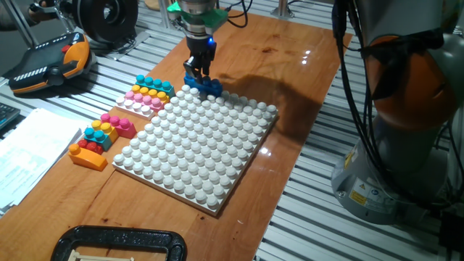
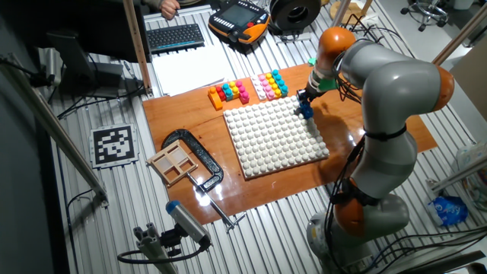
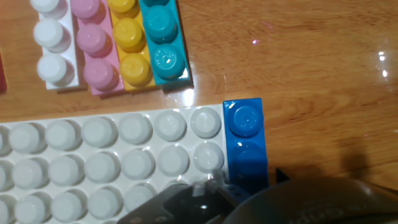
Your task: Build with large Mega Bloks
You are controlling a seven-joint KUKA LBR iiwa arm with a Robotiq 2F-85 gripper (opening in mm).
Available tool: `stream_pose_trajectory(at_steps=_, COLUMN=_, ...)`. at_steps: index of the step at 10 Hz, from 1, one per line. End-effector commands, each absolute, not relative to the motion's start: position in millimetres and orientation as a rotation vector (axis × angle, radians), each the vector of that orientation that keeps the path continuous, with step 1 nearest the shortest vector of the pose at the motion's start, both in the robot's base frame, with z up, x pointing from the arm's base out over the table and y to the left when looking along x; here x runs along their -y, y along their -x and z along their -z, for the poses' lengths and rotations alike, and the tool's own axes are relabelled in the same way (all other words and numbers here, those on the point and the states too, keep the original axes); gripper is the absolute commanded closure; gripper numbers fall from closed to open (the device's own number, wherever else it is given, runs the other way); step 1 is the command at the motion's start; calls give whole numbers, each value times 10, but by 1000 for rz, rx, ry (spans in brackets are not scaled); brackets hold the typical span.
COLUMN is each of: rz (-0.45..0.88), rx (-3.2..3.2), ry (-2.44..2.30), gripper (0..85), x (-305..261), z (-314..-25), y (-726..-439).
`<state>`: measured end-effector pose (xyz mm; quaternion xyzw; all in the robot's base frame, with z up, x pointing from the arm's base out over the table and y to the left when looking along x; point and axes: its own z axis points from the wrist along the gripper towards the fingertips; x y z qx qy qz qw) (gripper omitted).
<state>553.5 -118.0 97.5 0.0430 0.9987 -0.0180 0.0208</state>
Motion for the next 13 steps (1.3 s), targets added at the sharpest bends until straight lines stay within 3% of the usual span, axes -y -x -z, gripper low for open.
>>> stream_pose_trajectory(at_steps=1, rz=74, rx=-3102, ry=-131, gripper=340, x=1170, z=-1026, y=-5543)
stream_pose_trajectory(at_steps=8, rz=95, rx=-3104, ry=-165, gripper=340, x=775, z=-1307, y=-5815)
stream_pose_trajectory(at_steps=13, rz=69, rx=-3104, ry=-129, gripper=340, x=701, z=-1198, y=-6072)
